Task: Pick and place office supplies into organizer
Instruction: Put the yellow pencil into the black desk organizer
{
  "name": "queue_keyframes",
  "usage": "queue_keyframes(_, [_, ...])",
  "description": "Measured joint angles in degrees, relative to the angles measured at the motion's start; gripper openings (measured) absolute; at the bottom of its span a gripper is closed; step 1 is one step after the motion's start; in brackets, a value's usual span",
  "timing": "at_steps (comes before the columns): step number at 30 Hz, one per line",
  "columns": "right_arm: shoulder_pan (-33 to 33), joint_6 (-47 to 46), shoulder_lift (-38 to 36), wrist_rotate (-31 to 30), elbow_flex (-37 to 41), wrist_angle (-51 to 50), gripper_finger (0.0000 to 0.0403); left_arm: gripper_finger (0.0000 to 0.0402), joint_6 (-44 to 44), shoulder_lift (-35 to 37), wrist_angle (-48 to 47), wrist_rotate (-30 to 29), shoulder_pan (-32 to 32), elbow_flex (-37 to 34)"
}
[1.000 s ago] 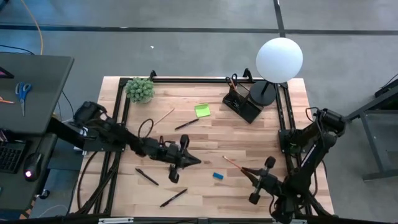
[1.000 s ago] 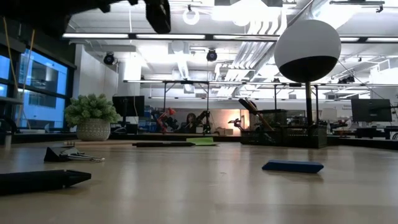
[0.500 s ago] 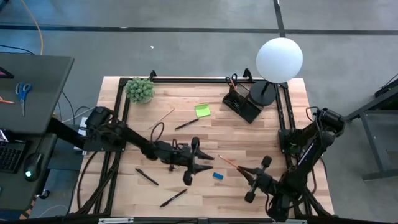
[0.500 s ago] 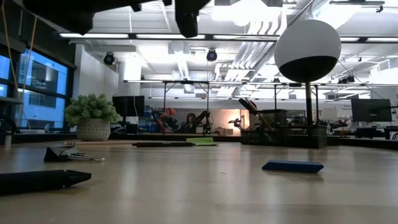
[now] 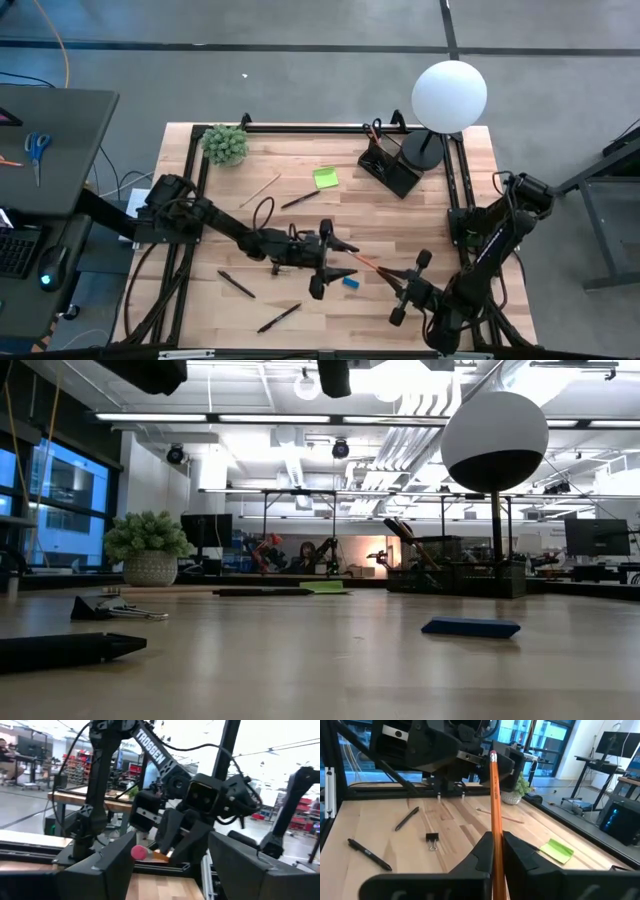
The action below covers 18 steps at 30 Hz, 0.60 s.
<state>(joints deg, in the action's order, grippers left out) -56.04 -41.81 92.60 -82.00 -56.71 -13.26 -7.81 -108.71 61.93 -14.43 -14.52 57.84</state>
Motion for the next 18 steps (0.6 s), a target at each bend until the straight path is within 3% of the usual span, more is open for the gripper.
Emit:
queue_keyframes(10, [0.21,0.32,0.00,0.43,0.00,-0.17,0.0008,0.0159,-1.51,0.00,-2.85,-0.30,1.09,0.31])
queue_keyframes(18, [2.29,-0.11,-0.02,4.69,0.46,0.68,0.0016,0.0034,-0.13,0.00,-3.47,-0.29,1.07,0.31])
